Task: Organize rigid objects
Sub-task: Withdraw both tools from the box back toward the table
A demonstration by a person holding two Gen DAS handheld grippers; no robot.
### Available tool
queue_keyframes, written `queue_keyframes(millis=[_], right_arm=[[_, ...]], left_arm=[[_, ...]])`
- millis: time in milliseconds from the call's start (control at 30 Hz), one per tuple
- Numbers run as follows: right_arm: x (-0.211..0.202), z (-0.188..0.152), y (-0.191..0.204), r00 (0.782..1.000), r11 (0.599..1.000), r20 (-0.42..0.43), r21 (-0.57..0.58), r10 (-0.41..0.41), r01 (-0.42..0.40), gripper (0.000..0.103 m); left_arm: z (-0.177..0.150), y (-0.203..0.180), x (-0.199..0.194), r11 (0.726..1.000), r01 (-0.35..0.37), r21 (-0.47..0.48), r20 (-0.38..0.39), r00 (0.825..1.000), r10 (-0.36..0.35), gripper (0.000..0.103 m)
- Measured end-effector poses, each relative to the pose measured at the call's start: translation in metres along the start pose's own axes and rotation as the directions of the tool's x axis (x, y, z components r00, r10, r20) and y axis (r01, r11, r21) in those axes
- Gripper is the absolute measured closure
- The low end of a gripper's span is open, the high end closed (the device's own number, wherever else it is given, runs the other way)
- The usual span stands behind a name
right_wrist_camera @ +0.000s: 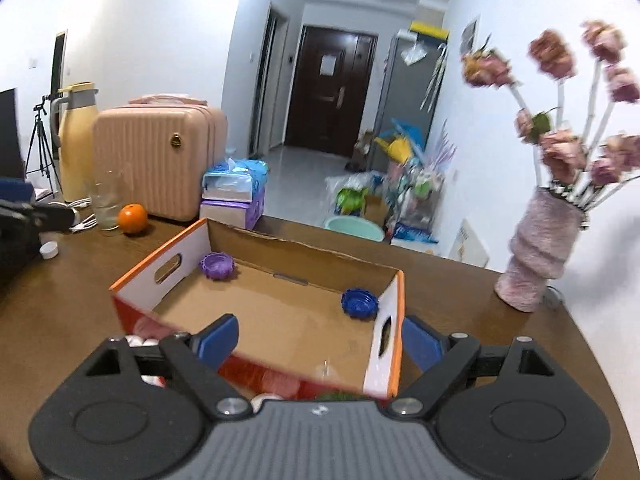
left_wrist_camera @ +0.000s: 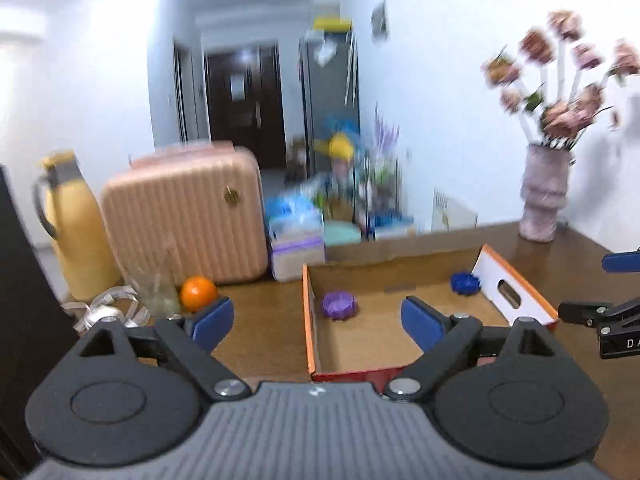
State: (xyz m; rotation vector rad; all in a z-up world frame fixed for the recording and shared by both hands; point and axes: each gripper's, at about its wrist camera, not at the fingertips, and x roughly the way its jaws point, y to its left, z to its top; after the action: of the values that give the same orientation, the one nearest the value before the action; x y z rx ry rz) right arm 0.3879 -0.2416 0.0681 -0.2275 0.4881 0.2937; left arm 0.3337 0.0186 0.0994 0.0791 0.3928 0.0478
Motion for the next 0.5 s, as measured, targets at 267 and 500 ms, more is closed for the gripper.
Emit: queue_keyframes(millis=[267, 500], right_arm=[[-0.108, -0.080, 0.046, 0.972, 0.998, 0.232, 0.058, -0.037, 0.024, 0.005], [-0.180, -0.153, 0.083, 0.940, 0.993, 0.342, 0.113, -0.007, -0.034, 0.000]], left_arm=[[-0.072, -0.003, -0.100, 1.000, 0.015, -0.005, 0.152, 0.988, -0.014, 0.002], [-0.157, -0.011, -0.180, 0.996, -0.033, 0.084, 0.294, 0.956, 0.007, 0.000]])
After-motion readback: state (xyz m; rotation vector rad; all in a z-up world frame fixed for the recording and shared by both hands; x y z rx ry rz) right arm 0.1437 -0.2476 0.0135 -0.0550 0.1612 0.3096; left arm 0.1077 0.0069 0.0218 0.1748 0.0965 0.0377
